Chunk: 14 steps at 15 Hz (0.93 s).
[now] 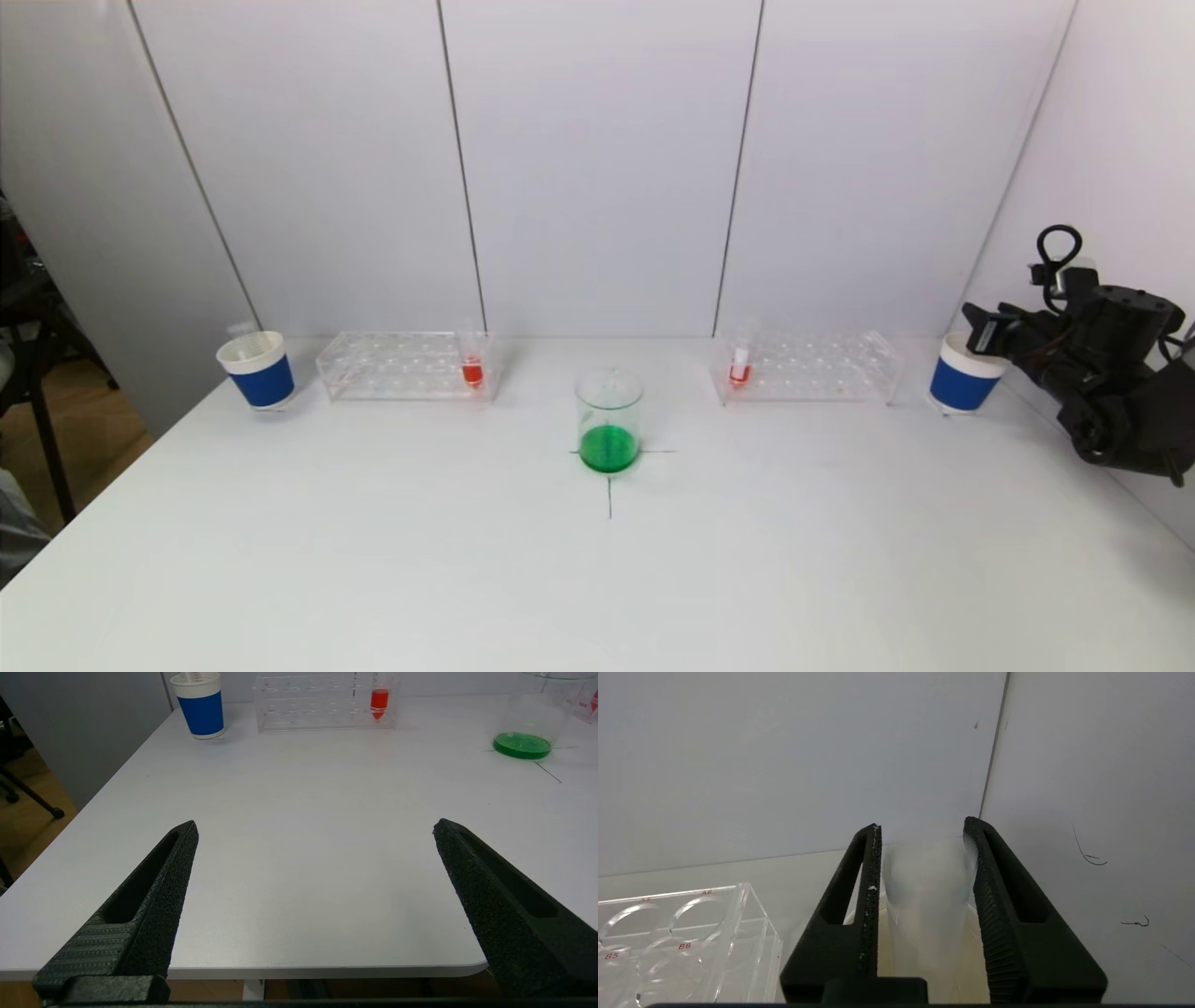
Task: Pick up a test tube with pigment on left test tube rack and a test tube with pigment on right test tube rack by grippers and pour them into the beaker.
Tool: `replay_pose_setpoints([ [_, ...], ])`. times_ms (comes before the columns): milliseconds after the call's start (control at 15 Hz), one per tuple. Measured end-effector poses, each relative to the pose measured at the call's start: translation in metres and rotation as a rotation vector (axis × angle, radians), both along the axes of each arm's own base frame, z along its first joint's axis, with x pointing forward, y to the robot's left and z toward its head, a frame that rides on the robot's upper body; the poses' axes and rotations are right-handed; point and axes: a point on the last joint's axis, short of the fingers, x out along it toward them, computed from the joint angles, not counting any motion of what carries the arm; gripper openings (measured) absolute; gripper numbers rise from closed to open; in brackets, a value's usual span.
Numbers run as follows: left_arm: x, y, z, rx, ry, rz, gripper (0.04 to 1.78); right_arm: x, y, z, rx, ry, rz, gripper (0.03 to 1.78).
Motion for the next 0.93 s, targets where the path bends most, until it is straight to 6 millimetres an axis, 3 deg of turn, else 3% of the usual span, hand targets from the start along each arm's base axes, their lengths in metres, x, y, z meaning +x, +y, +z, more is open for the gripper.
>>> replay_pose_setpoints([
  [333, 0.0000, 0.0000, 0.0000, 0.000, 0.000, 0.000, 1.76, -0.0008, 0.0002, 0.0018, -0.002, -0.003, 0.001, 1.49],
  [467, 0.0000, 0.0000, 0.0000, 0.000, 0.000, 0.000, 1.76, -0.0010, 0.0002, 0.0026, -0.004, -0.005, 0.001, 1.68],
  [600, 0.0000, 0.0000, 0.0000, 0.000, 0.000, 0.000, 1.76, -0.0014, 0.0004, 0.0042, -0.006, -0.009, 0.001, 1.77],
  [933, 0.0000, 0.0000, 0.0000, 0.000, 0.000, 0.000, 1.76, -0.0029, 0.0010, 0.0096, -0.008, -0.018, 0.007, 1.78],
])
